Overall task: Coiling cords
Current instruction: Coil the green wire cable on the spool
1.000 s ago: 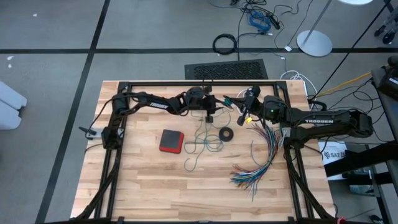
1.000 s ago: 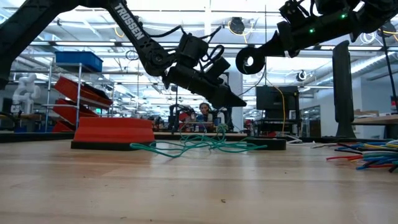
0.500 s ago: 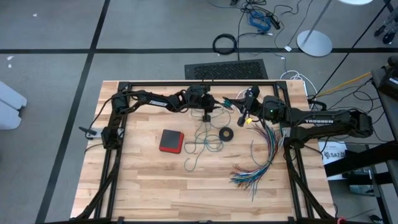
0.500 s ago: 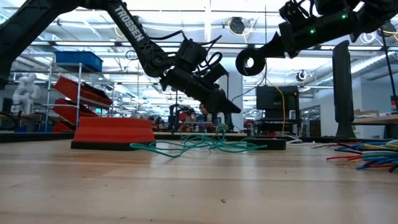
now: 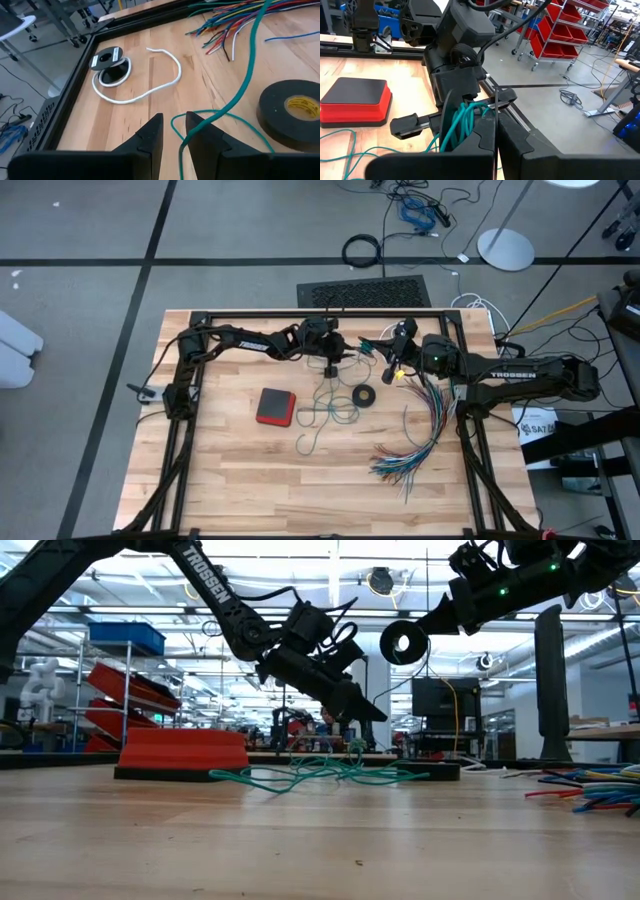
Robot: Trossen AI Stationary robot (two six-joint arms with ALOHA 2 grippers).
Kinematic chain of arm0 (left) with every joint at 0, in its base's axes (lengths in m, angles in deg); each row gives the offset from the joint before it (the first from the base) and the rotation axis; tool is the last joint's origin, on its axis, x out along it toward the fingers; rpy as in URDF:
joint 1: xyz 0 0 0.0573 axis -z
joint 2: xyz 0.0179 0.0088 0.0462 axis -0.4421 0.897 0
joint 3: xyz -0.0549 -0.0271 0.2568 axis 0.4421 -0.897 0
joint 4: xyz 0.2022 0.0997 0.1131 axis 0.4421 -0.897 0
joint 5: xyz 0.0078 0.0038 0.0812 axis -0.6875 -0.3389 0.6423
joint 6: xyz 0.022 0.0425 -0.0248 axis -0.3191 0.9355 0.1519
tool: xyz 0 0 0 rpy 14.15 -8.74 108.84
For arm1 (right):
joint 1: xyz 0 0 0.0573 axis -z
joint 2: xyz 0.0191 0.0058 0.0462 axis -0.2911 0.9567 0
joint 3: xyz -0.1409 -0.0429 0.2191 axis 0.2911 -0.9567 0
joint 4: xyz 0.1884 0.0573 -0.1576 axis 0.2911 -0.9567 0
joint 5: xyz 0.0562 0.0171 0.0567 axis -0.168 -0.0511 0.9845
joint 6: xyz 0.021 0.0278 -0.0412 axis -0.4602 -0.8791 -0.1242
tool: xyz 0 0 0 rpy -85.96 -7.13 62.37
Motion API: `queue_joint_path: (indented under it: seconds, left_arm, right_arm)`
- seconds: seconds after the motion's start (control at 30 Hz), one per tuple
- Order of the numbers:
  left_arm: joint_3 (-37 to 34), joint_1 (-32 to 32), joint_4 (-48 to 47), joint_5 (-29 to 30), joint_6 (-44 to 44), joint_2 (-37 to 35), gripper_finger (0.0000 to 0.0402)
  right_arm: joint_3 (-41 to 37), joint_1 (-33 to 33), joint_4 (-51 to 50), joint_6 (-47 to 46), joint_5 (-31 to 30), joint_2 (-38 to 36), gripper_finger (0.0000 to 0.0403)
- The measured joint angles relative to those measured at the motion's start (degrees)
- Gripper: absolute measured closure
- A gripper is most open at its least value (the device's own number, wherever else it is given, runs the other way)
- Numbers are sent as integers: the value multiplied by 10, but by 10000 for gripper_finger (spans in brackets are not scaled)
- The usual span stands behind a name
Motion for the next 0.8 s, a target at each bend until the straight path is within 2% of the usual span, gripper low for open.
queue_joint_path:
  seconds: [0.4, 0.8]
  left_arm:
    - [0, -6, -60, -5, 0, -20, 311]
    - [0, -10, -81, -15, -1, -28, 311]
  right_arm:
    - [0, 0, 0, 1, 0, 0, 403]
    - [0, 0, 1, 5, -1, 0, 403]
